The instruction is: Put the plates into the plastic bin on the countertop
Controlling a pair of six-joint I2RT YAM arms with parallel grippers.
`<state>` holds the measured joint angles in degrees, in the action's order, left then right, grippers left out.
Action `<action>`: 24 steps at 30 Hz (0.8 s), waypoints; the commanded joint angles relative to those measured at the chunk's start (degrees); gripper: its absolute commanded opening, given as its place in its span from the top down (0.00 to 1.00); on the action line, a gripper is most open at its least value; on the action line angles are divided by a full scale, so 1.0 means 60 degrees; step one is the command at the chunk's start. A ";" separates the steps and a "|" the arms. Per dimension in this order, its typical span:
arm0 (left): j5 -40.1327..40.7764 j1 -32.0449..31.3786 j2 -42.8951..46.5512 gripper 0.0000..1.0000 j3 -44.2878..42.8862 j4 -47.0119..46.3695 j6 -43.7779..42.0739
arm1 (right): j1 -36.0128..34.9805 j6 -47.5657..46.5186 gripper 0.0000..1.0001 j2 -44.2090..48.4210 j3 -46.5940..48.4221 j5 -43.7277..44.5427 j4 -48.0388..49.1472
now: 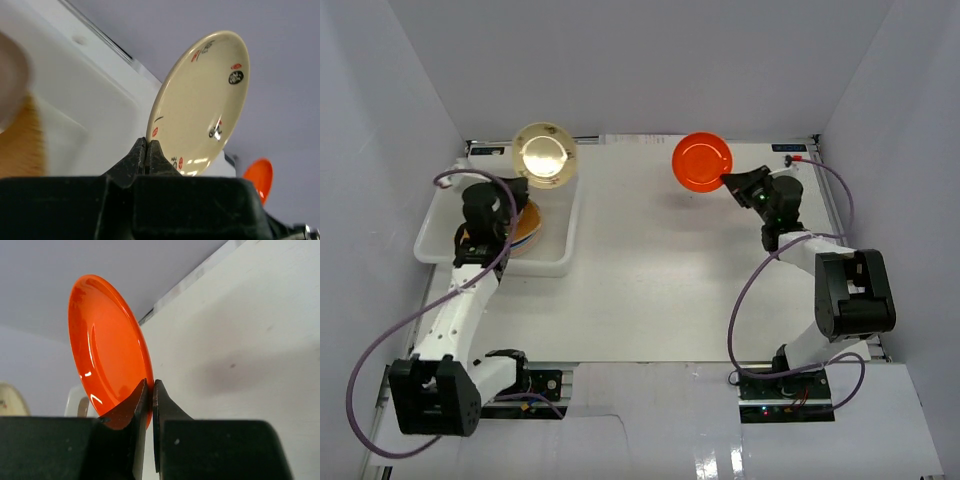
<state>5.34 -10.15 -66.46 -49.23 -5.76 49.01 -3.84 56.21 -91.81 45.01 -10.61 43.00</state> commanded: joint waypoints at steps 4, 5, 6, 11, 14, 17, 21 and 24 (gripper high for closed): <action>-0.0862 0.3549 0.1598 1.00 0.0940 0.1955 -0.0331 | -0.2580 -0.1266 0.92 0.0434 0.1196 0.0771 -0.0778; -0.0644 0.4031 0.1366 1.00 0.0925 0.2014 -0.0405 | -0.3192 -0.1339 0.92 0.0332 0.1735 0.0889 -0.1056; -0.0642 0.4282 0.1147 1.00 0.0911 0.2073 -0.0434 | -0.3474 -0.1456 0.92 0.0142 0.1973 0.0948 -0.1146; -0.1224 0.5324 -0.0506 1.00 0.1028 0.1488 -0.0391 | -0.5216 -0.2130 0.92 -0.0649 0.3774 0.1460 -0.2316; -0.1462 0.5486 -0.1051 1.00 0.0794 0.1545 -0.0346 | -0.5963 -0.2497 0.92 -0.1293 0.4917 0.1724 -0.2757; -0.1316 0.5501 -0.0981 0.67 0.0618 0.1824 -0.0463 | -0.6623 -0.2892 0.92 -0.2099 0.6307 0.2190 -0.3386; -0.1505 0.5501 0.0146 0.11 0.0617 0.1839 -0.0508 | -0.7241 -0.3142 0.92 -0.3636 0.8241 0.2574 -0.4119; -0.1768 0.5486 0.1142 0.06 0.0530 0.1766 -0.0522 | -0.7578 -0.3171 0.92 -0.4775 0.9823 0.2793 -0.4690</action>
<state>-3.14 22.61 -65.39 -43.99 5.91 46.57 -47.81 39.11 -116.55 96.60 2.55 17.67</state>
